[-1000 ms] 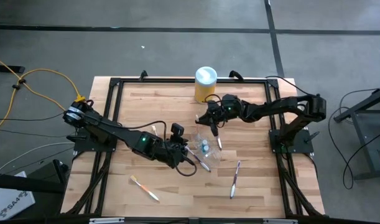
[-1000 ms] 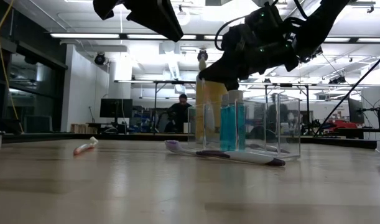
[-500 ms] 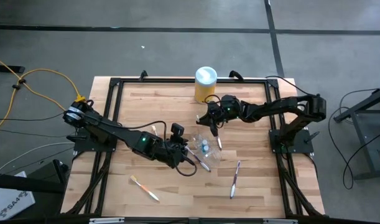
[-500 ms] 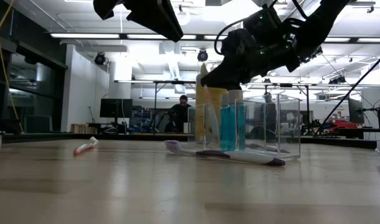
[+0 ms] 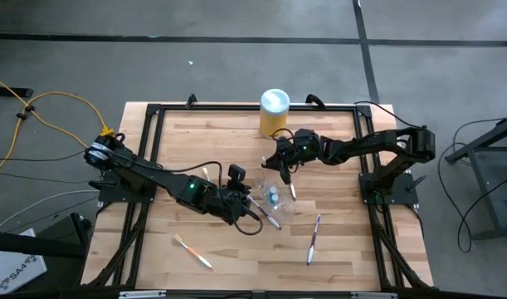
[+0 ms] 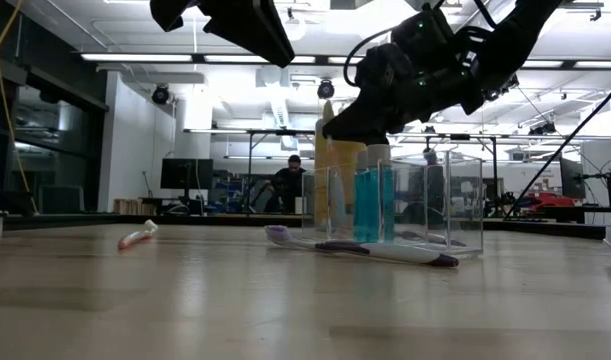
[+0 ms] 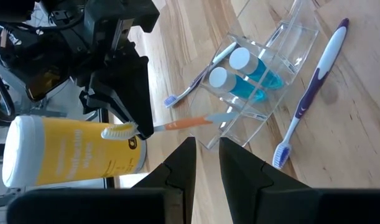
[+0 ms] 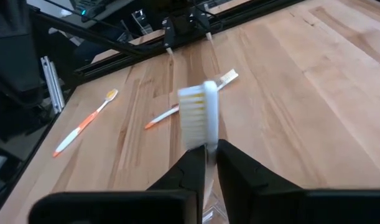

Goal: Pick & Place toothbrushing station
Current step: Put the top orange toothbrush into the top compartment of the transparent organizer

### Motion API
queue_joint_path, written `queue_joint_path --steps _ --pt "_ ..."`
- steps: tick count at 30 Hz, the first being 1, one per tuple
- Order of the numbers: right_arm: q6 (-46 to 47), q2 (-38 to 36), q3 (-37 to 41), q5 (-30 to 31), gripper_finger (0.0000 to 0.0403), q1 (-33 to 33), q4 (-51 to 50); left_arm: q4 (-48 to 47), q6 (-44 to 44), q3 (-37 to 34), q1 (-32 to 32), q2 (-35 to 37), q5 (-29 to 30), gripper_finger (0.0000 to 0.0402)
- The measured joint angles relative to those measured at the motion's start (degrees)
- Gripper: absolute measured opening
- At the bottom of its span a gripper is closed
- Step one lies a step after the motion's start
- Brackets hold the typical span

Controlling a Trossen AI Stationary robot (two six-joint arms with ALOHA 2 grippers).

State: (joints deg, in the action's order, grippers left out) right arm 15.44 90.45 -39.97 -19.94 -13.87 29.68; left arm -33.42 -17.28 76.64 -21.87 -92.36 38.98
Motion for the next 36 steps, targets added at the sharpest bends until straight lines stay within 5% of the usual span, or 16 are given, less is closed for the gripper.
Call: queue_joint_path --steps 13,31,36 --pt "0.07 -0.02 0.0 0.15 0.0093 0.02 -0.85 -0.01 0.42 0.0 0.0 0.0 -0.04 0.0064" --pt "2.5 -0.09 -0.12 -0.96 0.0106 -1.43 -5.95 -3.06 3.8 0.0 0.44 0.0 -2.7 0.0064" --pt "4.4 -0.13 -0.09 -5.79 0.0121 -3.13 -8.74 -3.89 3.52 0.0 0.42 0.0 -1.78 0.0064"
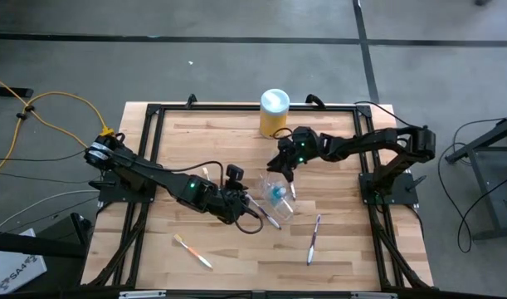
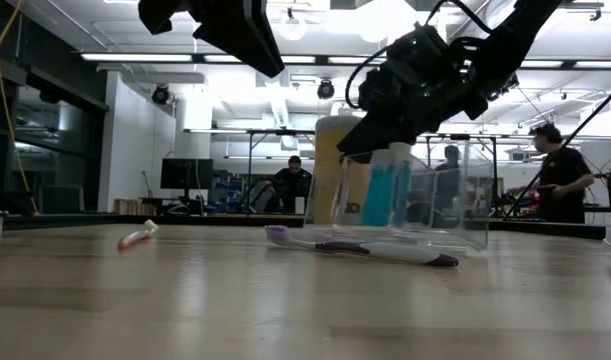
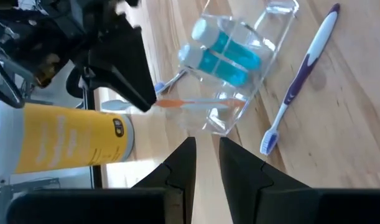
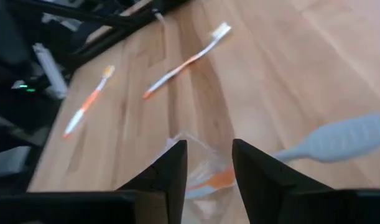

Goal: Pick & Place toothbrushing station
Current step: Put the top orange toothbrush into the top compartment of the transparent organizer

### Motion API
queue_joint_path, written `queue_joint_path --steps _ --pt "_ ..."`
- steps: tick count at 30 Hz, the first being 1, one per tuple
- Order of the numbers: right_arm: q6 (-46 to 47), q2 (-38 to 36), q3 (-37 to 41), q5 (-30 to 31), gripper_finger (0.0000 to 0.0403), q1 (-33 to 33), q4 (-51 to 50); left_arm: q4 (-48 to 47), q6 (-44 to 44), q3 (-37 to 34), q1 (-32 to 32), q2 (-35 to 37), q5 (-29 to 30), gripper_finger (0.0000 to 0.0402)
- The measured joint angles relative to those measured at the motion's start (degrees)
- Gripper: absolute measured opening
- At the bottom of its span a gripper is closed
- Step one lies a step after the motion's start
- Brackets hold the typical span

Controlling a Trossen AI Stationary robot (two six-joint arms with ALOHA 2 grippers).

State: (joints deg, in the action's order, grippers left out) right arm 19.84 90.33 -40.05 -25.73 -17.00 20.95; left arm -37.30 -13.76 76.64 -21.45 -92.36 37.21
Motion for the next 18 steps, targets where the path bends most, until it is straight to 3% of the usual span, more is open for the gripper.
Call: queue_joint_path --steps 10,18 --pt "-0.44 -5.5 0.04 -1.68 0.0152 -1.71 -1.09 -1.98 1.58 0.0 0.48 0.0 0.18 0.0064" --pt "-2.4 -11.05 0.09 0.36 0.0161 -3.18 -10.31 -3.84 2.55 -0.02 1.03 0.0 0.18 0.0064"
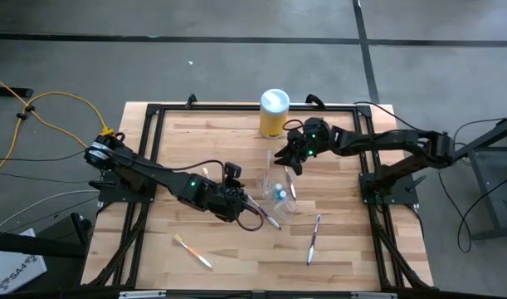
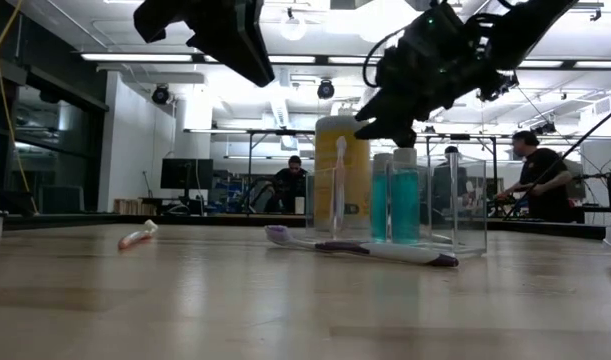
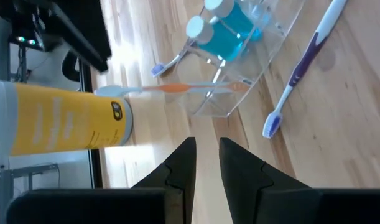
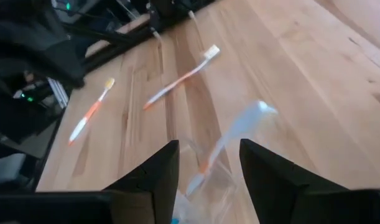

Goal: Pick & Place toothbrushing station
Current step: Put the top orange toothbrush into the top compartment of the transparent organizer

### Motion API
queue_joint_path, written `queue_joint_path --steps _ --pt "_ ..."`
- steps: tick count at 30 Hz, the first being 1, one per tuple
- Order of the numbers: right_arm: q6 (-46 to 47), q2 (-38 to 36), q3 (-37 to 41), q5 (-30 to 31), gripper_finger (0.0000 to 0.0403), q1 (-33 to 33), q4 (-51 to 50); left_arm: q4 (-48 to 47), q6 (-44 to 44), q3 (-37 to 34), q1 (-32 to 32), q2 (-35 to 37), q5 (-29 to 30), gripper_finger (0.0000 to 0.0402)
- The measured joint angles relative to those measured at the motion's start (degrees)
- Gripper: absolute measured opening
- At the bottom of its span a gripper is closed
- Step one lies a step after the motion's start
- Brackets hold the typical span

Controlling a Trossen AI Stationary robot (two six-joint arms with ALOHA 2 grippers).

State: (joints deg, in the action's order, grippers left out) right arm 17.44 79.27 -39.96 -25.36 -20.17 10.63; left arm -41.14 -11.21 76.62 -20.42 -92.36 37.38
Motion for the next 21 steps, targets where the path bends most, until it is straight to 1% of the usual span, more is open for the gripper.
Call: queue_joint_path --steps 4,9,13,16,21 --pt "-0.83 -2.52 0.0 0.11 0.0161 -0.16 -3.61 -0.93 0.95 -1.3 1.44 0.0 -0.91 0.0064" --pt "-1.01 -5.49 0.0 -0.04 0.0161 -0.14 -7.59 -0.53 1.42 -4.02 4.36 0.0 -7.25 0.0064" --pt "-0.53 -7.51 0.84 0.02 0.016 0.14 -9.85 0.31 2.3 -6.55 6.7 0.81 -7.91 0.0064" --pt "0.45 -9.35 2.1 1.23 0.016 0.73 -10.37 2.72 3.06 -9.3 8.35 3.32 -8.02 0.0061" --pt "2.41 -12.7 5.75 5.46 0.016 1.76 -10.5 5.02 5.89 -13.72 10.9 9.88 -8.32 0.0047"
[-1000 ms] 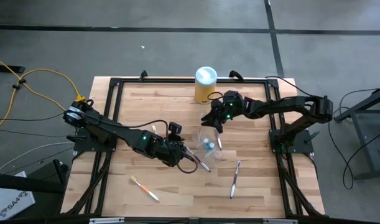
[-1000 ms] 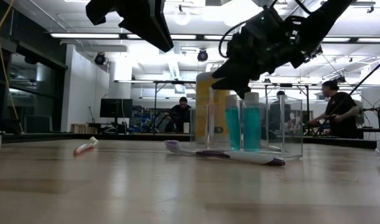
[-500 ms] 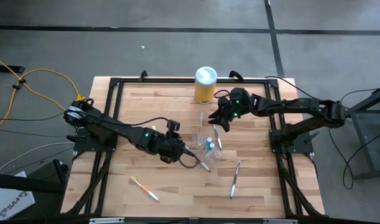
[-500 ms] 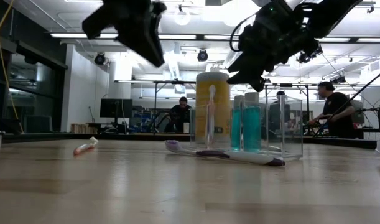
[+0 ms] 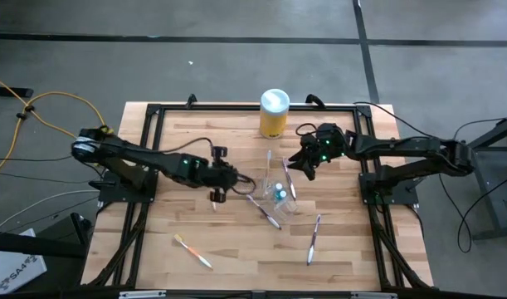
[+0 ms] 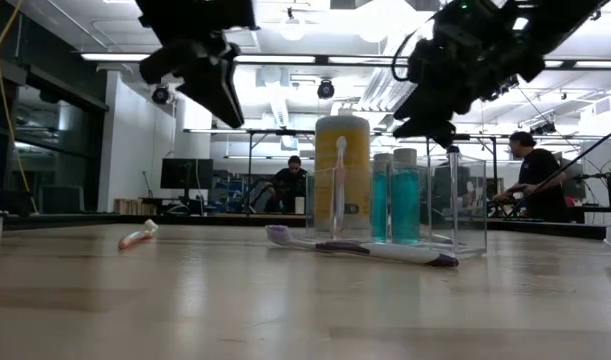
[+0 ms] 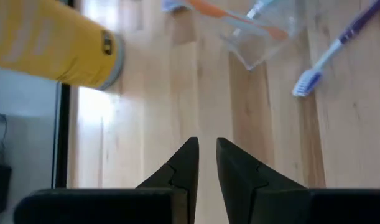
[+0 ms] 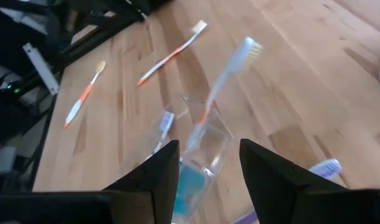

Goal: Pick & Place toothbrushing station
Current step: Put the top orange toothbrush into the top compartment of the transparent organizer

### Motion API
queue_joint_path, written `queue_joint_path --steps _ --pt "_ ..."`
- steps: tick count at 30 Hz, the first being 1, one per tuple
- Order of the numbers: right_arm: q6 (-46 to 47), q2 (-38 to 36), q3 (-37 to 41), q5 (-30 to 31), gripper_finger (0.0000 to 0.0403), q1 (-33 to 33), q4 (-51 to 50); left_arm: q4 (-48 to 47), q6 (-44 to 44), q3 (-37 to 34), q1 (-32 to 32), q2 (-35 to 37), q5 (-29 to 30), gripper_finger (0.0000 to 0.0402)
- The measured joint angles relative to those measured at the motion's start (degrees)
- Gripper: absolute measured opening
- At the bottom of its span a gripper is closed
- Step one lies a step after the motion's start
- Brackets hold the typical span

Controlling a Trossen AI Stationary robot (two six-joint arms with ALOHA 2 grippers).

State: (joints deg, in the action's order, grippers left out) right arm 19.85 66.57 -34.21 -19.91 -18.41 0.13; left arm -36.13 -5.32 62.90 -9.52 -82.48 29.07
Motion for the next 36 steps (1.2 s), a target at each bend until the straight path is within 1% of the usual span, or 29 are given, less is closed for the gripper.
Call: queue_joint_path --steps 6,9,11,14,17,20,23,26,29,31,34,36 --pt "2.79 -4.62 3.52 3.98 0.016 0.04 1.24 2.24 1.33 -4.62 1.96 6.46 -3.47 0.0043" --pt "4.09 -6.42 4.18 3.84 0.016 0.04 1.86 2.37 2.15 -6.41 2.5 7.98 -5.28 0.0043" --pt "5.03 -7.13 4.17 2.38 0.016 0.04 2.31 2.24 2.56 -7.02 2.57 8.3 -5.67 0.0043" --pt "6.35 -8.07 4.2 -2.84 0.016 0.04 4.36 2.43 1.91 -7.15 2.02 8.43 -6.66 0.0043" --pt "7.96 -8.61 4.17 -10.01 0.016 0.06 6.89 3.62 -0.84 -7.15 1.33 8.44 -10.63 0.0043" --pt "8.53 -9.21 4.17 -19.15 0.016 0.04 9.89 5.99 -5.35 -7.15 0.71 8.44 -15.95 0.0043" --pt "8.52 -9.73 4.17 -28.93 0.016 0.07 12.32 8.2 -10.34 -7.15 0.35 8.44 -23.19 0.0043" --pt "8.48 -9.98 4.17 -36.3 0.016 0.44 15.07 9.19 -15.03 -7.15 0.35 8.69 -30.45 0.0043" --pt "8.32 -9.97 4.17 -40.24 0.016 1.32 16.96 9.73 -19.27 -7.15 0.7 9.53 -36.53 0.0043" --pt "7.75 -9.97 4.17 -41.69 0.016 2.01 17.45 10.09 -22.01 -7.15 1.43 10.26 -40.36 0.0043" --pt "6.92 -9.97 4.17 -41.71 0.016 3.21 17.32 10.5 -25.57 -7.15 3.37 11.81 -46.51 0.0043" --pt "6.91 -9.97 4.17 -41.73 0.016 3.74 17.6 12.16 -26.19 -7.15 4.91 13.02 -49.71 0.0043"
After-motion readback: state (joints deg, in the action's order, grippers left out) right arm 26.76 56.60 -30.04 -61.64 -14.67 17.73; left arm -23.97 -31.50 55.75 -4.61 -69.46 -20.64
